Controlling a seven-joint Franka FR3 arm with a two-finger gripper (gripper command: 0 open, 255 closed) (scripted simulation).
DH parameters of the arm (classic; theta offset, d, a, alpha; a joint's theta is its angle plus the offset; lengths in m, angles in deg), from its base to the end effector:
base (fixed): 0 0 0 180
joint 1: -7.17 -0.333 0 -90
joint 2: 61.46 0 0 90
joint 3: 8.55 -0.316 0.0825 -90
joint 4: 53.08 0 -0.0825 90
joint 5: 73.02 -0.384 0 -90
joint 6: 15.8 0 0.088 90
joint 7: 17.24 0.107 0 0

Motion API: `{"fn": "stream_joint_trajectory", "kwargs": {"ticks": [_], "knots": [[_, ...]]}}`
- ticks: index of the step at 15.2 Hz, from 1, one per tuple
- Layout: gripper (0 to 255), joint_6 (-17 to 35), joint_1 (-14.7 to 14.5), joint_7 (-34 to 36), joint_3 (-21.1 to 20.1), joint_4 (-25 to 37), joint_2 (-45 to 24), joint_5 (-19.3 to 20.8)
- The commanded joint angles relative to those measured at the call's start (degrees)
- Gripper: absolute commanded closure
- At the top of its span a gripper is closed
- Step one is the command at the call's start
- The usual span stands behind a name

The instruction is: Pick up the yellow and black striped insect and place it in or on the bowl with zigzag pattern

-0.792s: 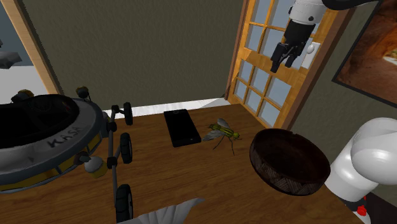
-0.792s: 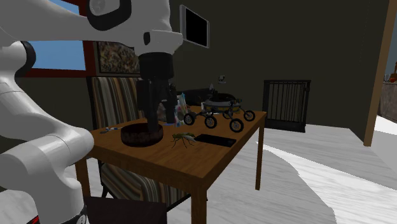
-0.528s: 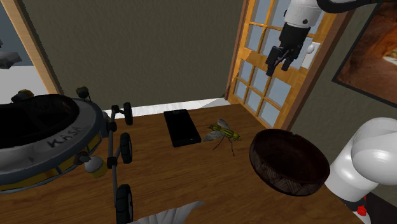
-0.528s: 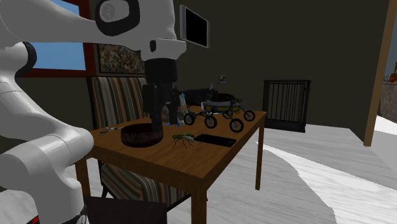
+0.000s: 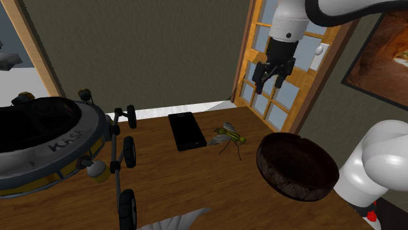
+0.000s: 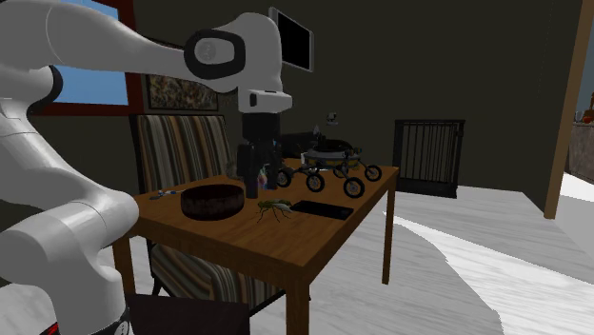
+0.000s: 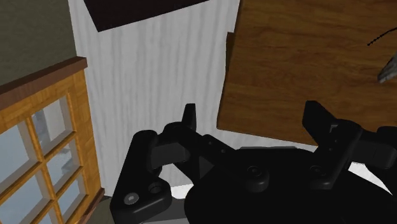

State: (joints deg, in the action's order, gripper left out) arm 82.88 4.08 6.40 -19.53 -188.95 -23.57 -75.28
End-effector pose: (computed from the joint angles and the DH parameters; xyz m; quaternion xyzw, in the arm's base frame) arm 0.3406 0.1010 0.5505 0.9936 -0.1059 0.0136 0.0367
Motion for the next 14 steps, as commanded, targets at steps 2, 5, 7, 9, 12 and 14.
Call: {"fn": "stream_joint_trajectory", "kwargs": {"ticks": [2, 5, 7, 9, 12, 14], "knots": [[0, 0.1, -0.8, 5.2, -3.3, 1.1, -2.6, -2.4], [0, 0.8, -1.5, 10.4, -6.8, 2.9, -6.3, -4.6], [0, 1.4, -1.9, 14.0, -9.1, 4.4, -9.1, -5.8], [0, 2.0, -2.2, 17.5, -11.4, 6.2, -12.1, -6.8], [0, 2.9, -2.5, 22.9, -14.7, 9.4, -17.1, -7.8], [0, 3.6, -2.7, 26.6, -16.8, 11.8, -20.8, -8.0]]}}
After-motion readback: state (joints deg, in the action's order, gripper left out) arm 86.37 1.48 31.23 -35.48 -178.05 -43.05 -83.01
